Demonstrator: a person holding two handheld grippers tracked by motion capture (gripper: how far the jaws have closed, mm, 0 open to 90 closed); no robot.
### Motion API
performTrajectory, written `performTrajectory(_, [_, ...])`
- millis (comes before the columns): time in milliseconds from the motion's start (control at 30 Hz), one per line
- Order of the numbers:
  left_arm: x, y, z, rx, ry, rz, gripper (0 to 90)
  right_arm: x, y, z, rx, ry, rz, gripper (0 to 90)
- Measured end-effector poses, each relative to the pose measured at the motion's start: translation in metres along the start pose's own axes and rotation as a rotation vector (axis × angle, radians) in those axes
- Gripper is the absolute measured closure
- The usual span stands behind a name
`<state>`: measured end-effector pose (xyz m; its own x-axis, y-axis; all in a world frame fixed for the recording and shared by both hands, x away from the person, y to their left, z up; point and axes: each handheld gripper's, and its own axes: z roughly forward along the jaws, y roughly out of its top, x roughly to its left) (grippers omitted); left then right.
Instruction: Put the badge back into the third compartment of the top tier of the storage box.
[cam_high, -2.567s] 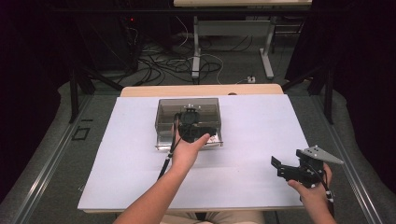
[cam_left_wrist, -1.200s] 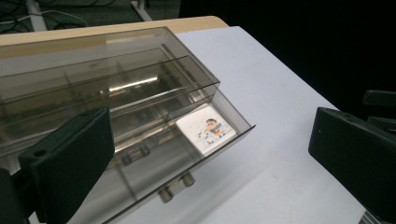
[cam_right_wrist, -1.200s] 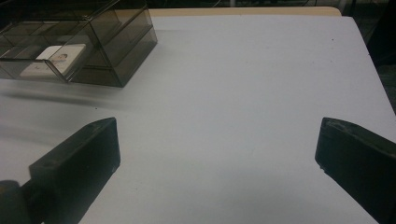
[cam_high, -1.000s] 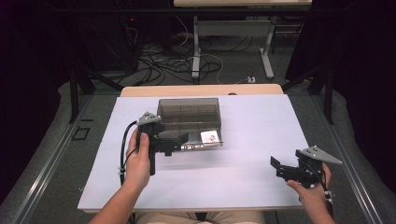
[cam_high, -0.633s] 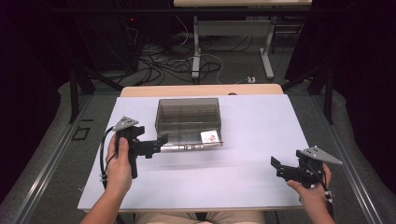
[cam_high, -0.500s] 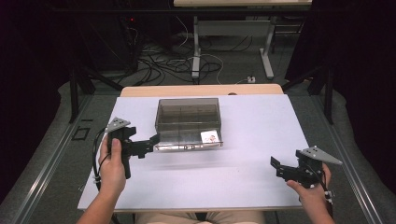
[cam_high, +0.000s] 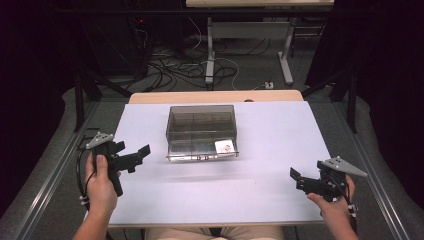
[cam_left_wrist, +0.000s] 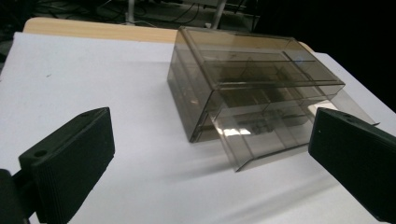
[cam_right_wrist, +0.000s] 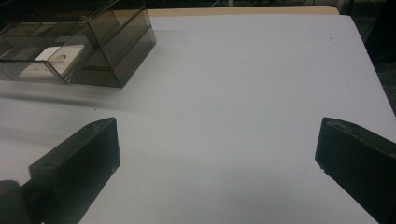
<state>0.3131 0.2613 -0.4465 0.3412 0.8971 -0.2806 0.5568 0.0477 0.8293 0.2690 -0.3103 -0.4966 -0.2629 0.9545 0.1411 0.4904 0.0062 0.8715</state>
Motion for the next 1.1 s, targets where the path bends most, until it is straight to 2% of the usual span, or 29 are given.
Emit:
performTrajectory(200, [0.014,-0.019,-0.004,0.039,0.035,0.010,0.4,0.001,0.000,0.001,0.003,-0.004,-0.003,0.0])
performTrajectory(267, [0.021,-0.025,-0.005,0.071,0.052,0.018,0.4,0.001,0.000,0.001,0.002,-0.003,0.000,0.0])
performTrajectory(367, [0.031,-0.036,-0.006,0.077,0.061,-0.018,0.4,0.001,0.000,0.001,0.003,-0.006,-0.003,0.0])
performTrajectory(500, [0.042,-0.048,-0.007,0.073,0.082,-0.026,0.4,0.000,-0.001,0.003,-0.016,-0.012,-0.004,0.0])
performTrajectory(600, [0.048,-0.054,-0.007,0.059,0.090,-0.027,0.4,0.000,-0.001,0.002,0.005,-0.006,0.004,0.0])
performTrajectory(733, [0.056,-0.062,-0.004,0.066,0.104,-0.030,0.4,0.001,-0.001,0.003,0.002,0.002,-0.001,0.0])
performTrajectory(900, [0.063,-0.068,-0.004,0.057,0.108,-0.034,0.4,-0.001,-0.001,0.003,0.008,-0.004,-0.005,0.0])
performTrajectory(933, [0.064,-0.069,-0.003,0.041,0.108,-0.033,0.4,-0.001,-0.001,0.003,0.007,-0.003,-0.004,0.0])
performTrajectory(1000, [0.067,-0.070,-0.004,0.045,0.111,-0.028,0.4,-0.001,-0.002,0.003,-0.003,-0.004,0.001,0.0])
performTrajectory(1100, [0.070,-0.072,-0.004,0.053,0.120,-0.022,0.4,-0.002,-0.001,0.002,0.018,-0.002,-0.002,0.0])
